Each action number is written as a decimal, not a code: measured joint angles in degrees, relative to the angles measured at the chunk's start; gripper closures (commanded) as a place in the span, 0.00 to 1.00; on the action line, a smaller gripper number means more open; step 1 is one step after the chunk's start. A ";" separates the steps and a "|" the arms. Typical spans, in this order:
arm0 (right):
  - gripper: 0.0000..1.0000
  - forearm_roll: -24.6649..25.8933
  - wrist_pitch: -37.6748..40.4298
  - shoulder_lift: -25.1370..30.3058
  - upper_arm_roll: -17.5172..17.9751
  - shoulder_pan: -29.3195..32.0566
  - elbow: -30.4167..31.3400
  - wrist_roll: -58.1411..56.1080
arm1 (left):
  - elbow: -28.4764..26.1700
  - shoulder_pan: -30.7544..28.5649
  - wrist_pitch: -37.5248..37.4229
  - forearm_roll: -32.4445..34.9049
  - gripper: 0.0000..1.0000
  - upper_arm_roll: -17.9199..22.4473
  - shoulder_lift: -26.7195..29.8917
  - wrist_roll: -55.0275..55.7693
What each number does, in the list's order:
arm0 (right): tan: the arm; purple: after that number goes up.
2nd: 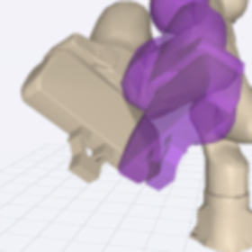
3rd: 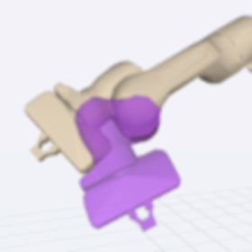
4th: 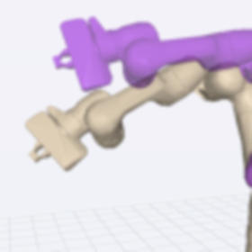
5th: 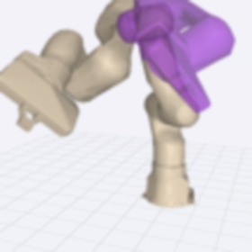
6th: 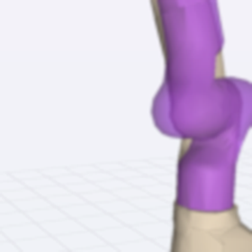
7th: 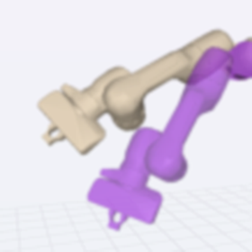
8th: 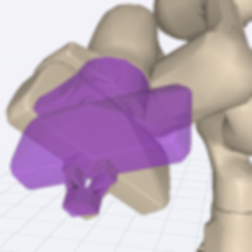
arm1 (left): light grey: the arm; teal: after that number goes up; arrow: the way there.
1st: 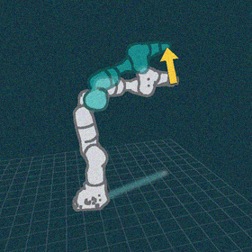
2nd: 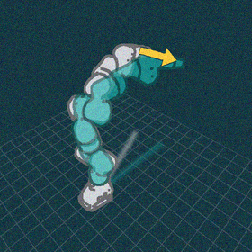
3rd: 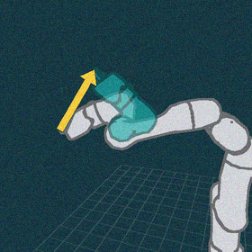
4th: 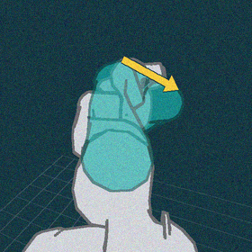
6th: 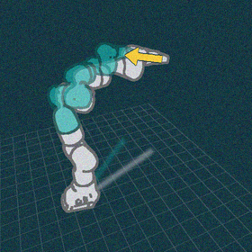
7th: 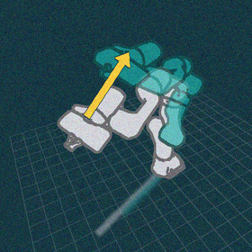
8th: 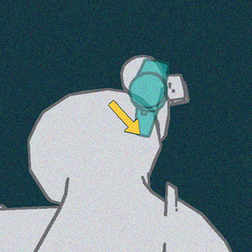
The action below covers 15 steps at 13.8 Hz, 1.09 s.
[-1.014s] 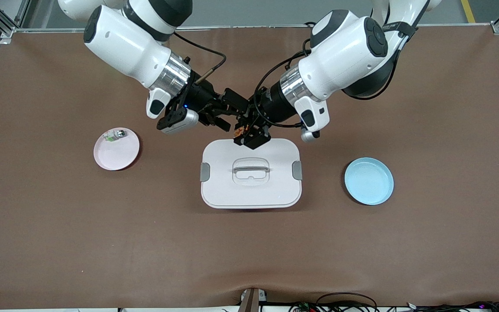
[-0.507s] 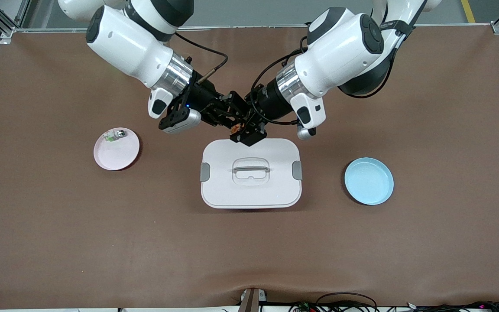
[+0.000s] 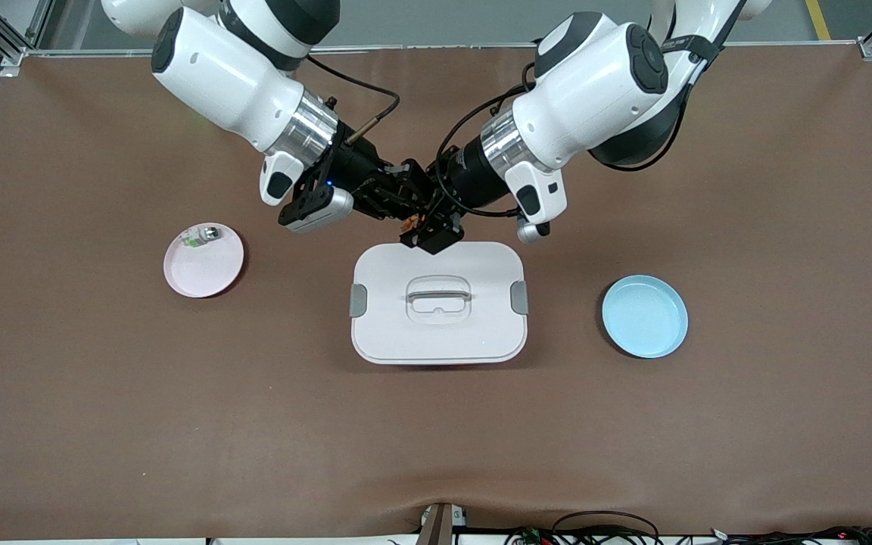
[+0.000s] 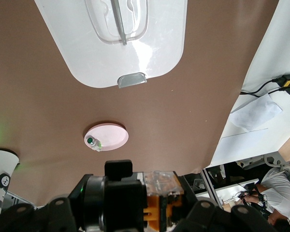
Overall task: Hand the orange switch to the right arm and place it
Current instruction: 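Grasp the switch with the right gripper beside the left gripper, then open the left gripper and withdraw it while the right gripper pulls away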
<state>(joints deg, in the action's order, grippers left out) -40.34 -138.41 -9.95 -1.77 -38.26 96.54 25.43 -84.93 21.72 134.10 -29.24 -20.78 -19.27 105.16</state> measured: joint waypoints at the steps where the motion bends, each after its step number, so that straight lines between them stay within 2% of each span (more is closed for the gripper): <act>1: 1.00 0.00 0.00 0.00 -0.01 0.00 0.00 -0.02 | 0.00 0.00 0.01 0.00 0.41 0.00 0.00 -0.05; 2: 1.00 0.00 0.00 0.00 -0.02 0.00 -0.02 -0.07 | 0.02 0.00 0.02 0.00 0.06 0.00 0.00 -0.17; 3: 1.00 0.00 0.01 0.00 -0.03 0.00 -0.03 -0.20 | 0.02 0.00 0.03 0.00 0.00 0.00 0.00 -0.23; 10: 1.00 0.81 4.87 -0.15 -1.25 1.57 -0.55 -6.83 | 2.02 -0.25 0.59 0.00 0.00 0.23 0.04 -0.25; 13: 1.00 9.27 8.56 -0.38 -1.32 3.23 -1.47 -11.97 | 2.58 -0.96 0.70 0.00 0.00 0.74 0.30 -0.33; 15: 1.00 12.72 11.73 -0.48 -1.32 4.38 -1.56 -20.01 | 2.82 -2.00 0.76 0.00 0.00 0.96 1.03 -0.87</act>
<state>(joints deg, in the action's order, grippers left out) -27.63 -126.68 -10.42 -3.09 -33.88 94.98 5.43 -82.11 19.73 134.86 -29.24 -19.82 -18.24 104.29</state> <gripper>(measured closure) 0.568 0.000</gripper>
